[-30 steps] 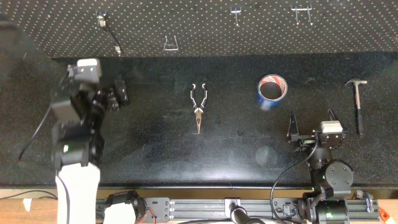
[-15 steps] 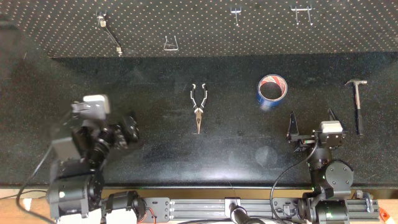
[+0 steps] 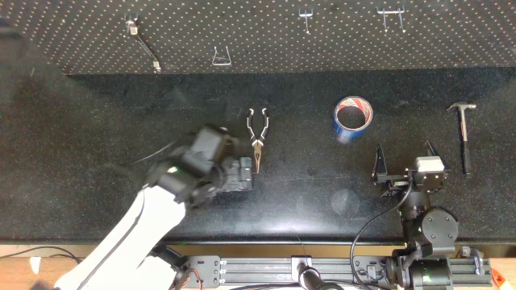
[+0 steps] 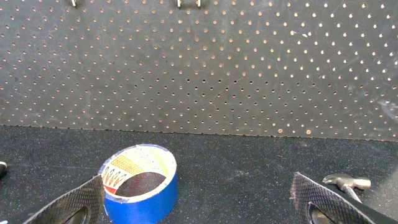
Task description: Place Tools Onto Pegboard
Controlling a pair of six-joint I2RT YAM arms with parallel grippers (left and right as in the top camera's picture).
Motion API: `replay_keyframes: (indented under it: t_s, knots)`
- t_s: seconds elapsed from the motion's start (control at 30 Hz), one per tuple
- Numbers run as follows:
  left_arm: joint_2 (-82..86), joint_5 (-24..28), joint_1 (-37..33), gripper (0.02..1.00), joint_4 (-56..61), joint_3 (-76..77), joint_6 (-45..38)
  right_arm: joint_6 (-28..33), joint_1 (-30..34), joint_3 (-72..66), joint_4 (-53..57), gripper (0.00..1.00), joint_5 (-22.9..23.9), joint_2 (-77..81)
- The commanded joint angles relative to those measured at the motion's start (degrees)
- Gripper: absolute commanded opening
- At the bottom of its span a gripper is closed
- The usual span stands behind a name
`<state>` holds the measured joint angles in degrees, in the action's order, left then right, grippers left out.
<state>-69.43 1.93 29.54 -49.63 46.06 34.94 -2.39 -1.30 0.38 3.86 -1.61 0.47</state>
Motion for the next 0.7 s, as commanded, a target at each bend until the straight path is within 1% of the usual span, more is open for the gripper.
replay_keyframes:
  t_s: [0.03, 0.1, 0.2, 0.3, 0.33, 0.4, 0.57, 0.7]
  knots:
    - [-12.66, -2.25, 4.98, 0.998, -2.14, 11.37, 6.6, 0.76, -0.24, -0.13, 0.35, 0.976, -0.5, -0.42]
    - [-17.05, -3.15, 5.35, 0.998, -4.35, 16.35, 5.84, 0.76, -0.24, -0.13, 0.35, 0.976, -0.5, -0.42]
    - [-23.93, -4.28, 5.35, 0.998, -7.06, 24.83, 0.63, 0.79, -0.24, -0.13, 0.35, 0.976, -0.5, -0.42]
    - [-30.29, -9.94, 5.11, 0.998, -11.37, 32.7, -0.92, 0.79, -0.24, -0.13, 0.35, 0.976, -0.5, -0.42]
    - [-31.95, -10.97, 4.72, 0.998, -11.69, 34.6, -0.92, 0.79, -0.24, -0.13, 0.35, 0.976, -0.5, -0.42]
    - [-34.93, -11.13, 3.08, 0.998, -11.67, 37.33, -0.9, 0.76, -0.24, -0.13, 0.35, 0.978, -0.5, -0.42]
    - [-37.16, -9.86, -0.28, 0.998, -9.29, 38.03, -0.7, 0.79, -0.24, -0.13, 0.35, 0.976, -0.5, -0.42]
    - [-38.14, -9.22, -1.36, 0.998, -6.25, 38.03, -0.74, 0.79, -0.24, -0.13, 0.35, 0.976, -0.5, -0.42]
